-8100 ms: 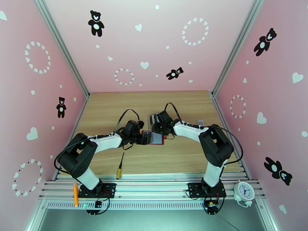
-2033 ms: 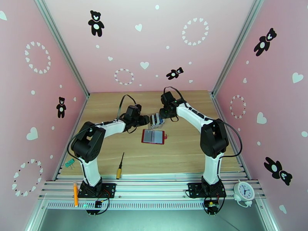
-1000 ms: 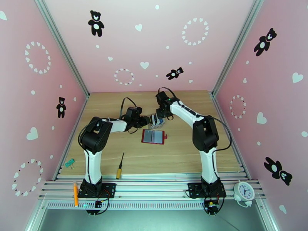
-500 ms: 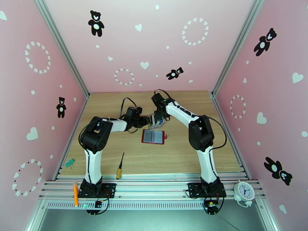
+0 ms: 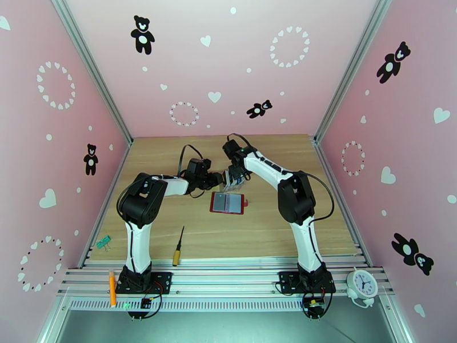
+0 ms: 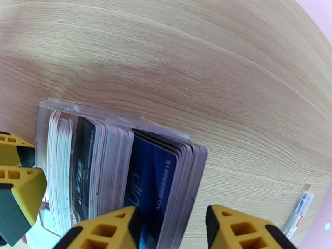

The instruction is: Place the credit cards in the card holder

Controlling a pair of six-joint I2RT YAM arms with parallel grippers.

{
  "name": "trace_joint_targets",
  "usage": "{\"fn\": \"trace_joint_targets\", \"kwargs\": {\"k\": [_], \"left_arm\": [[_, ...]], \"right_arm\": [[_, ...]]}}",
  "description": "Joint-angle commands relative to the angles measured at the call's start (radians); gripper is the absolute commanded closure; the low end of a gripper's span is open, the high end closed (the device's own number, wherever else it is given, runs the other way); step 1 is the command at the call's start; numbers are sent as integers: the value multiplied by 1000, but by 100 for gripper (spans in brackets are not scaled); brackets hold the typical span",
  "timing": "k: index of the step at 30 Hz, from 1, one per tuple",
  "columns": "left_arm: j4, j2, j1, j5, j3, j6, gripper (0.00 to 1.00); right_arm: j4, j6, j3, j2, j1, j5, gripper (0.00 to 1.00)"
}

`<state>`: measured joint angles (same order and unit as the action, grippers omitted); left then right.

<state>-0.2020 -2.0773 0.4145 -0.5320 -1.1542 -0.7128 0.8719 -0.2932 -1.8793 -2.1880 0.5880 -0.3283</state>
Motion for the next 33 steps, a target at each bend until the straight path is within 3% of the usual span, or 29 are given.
{"fn": "trace_joint_targets", "kwargs": {"k": [1, 33], "left_arm": [[52, -26, 4, -16, 8, -11, 55], [58, -21, 4, -16, 10, -10, 55]], "right_arm": [[44, 14, -30, 4, -1, -56, 53], [48, -1, -30, 67, -17, -31, 57]]}}
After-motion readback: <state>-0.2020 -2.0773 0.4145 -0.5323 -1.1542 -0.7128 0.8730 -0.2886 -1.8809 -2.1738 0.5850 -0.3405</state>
